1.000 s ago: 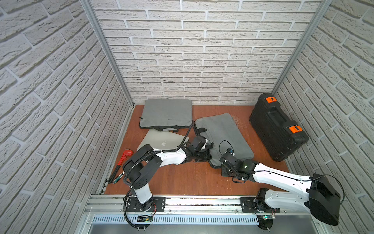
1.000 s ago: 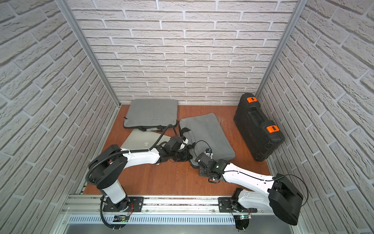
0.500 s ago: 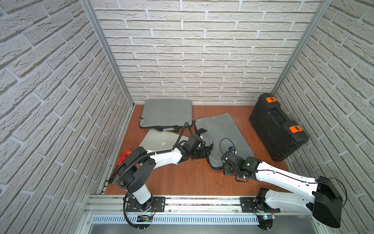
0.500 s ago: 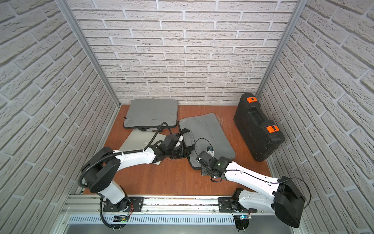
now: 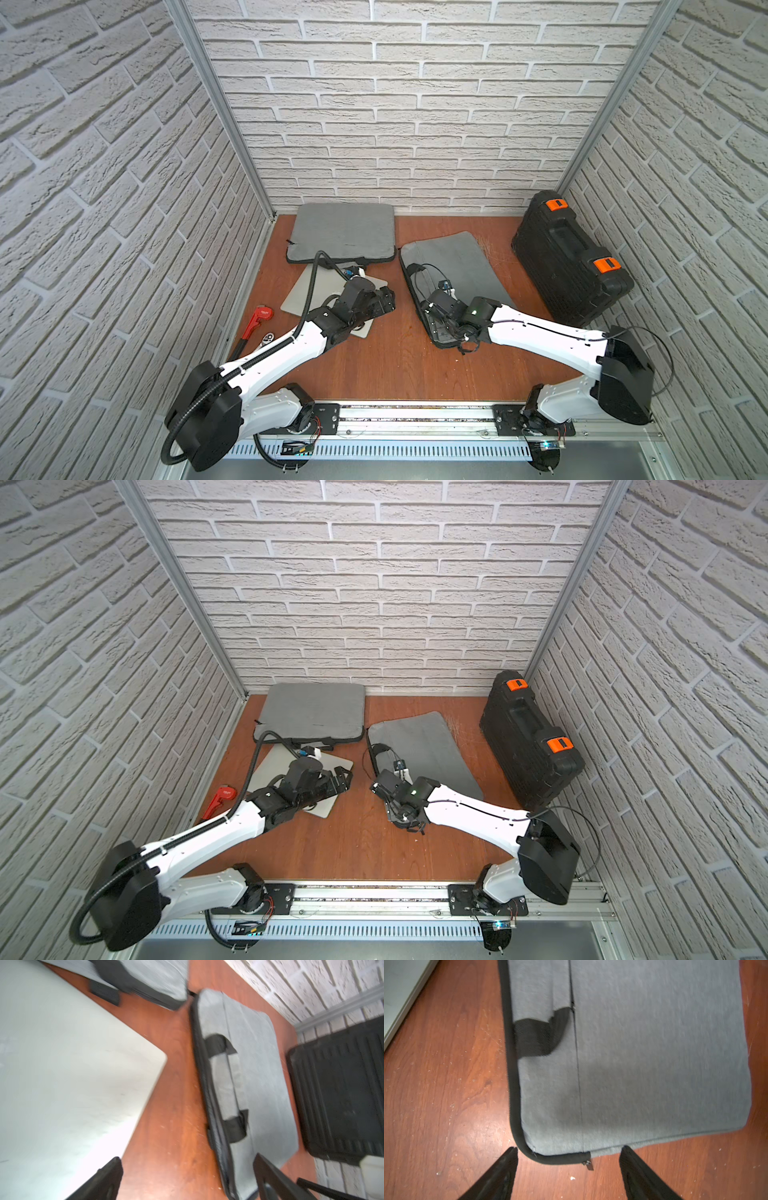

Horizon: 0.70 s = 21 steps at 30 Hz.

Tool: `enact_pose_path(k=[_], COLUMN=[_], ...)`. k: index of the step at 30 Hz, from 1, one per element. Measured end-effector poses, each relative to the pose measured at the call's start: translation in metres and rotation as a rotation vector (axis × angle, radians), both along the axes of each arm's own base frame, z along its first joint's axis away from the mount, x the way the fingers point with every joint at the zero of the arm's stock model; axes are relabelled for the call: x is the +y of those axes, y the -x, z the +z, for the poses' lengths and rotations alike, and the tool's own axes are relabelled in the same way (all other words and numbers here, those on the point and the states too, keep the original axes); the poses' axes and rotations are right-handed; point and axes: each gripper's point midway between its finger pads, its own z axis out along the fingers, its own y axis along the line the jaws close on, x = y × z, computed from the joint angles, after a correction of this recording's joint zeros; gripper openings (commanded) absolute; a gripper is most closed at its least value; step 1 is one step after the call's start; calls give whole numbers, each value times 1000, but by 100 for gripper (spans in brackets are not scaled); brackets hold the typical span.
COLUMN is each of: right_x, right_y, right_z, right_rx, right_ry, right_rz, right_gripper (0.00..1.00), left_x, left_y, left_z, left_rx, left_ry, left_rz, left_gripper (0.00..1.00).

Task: Open the zippered laptop bag and take out the laptop
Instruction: Adjust the zippered laptop bag at the center of the board, then open the zippered laptop bag at the center of the board.

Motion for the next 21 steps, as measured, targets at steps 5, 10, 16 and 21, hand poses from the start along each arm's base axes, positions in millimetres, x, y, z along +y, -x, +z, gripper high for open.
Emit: enact_pose_path(k=[5, 10, 16, 21], right_x=[20, 30, 39, 38], right_y=[-14, -24, -43, -56], right_z=[-8, -24, -33, -39], right_rx=[0, 23, 0, -9], right_ry=[66, 124, 196, 241], right_rz=[47, 71, 73, 59], right_gripper=[100, 100, 99, 86], left_x=[34, 52, 58, 58], left_y=[6, 9, 7, 6], left_z=[-10, -14, -13, -19], left_rx=[4, 9, 2, 16], left_ry=[-29, -38, -45, -60], left_rz=[104, 165, 191, 193], left_gripper=[98, 98, 98, 98])
